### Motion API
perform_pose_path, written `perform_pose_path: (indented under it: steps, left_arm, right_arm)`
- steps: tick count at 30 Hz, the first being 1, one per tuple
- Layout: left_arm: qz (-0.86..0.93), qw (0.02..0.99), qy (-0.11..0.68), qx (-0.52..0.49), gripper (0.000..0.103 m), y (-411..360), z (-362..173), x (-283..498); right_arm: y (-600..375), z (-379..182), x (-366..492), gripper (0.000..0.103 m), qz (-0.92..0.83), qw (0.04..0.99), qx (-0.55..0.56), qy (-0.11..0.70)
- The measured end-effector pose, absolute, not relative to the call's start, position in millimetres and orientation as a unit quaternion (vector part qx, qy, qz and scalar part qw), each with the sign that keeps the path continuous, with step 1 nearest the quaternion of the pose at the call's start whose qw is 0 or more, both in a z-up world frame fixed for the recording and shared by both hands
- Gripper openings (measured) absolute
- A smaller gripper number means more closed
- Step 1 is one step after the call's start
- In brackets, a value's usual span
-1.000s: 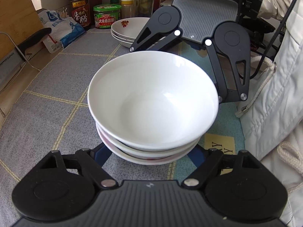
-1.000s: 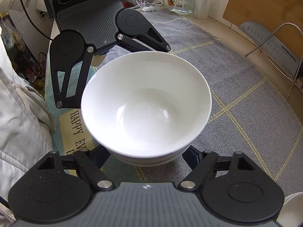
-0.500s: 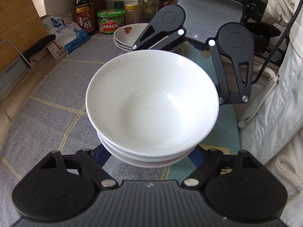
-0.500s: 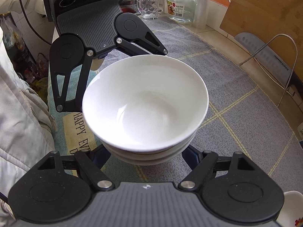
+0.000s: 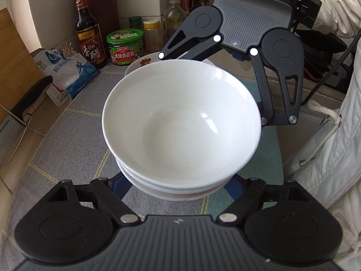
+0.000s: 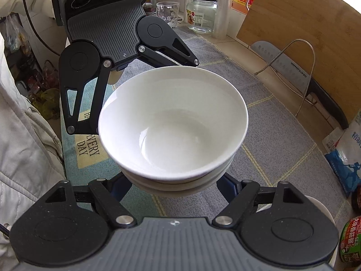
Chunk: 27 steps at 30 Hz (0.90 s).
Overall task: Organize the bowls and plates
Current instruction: 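Lift and carry the bowl stack with both tools onto the plate stack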
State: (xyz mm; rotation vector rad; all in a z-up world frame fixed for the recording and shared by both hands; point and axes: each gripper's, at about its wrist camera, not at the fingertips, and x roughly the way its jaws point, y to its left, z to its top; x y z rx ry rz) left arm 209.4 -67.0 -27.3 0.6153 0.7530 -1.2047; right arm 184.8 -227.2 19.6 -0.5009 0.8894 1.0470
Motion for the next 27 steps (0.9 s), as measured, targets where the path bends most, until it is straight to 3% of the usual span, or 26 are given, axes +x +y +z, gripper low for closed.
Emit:
perform_pose_path:
  steps: [16,27]
  left_arm:
    - [-0.572,0.698,0.306,0.305,0.084,-193,-32,246]
    - [-0.575,0.688,0.32,0.305,0.084,-227,-52,264]
  right_arm:
    - [-358,23,213,0.085,0.424,0.779,-0.221,0.405]
    - [-385,-1,224,0.085,0.408,0.781,-0.209,0.423]
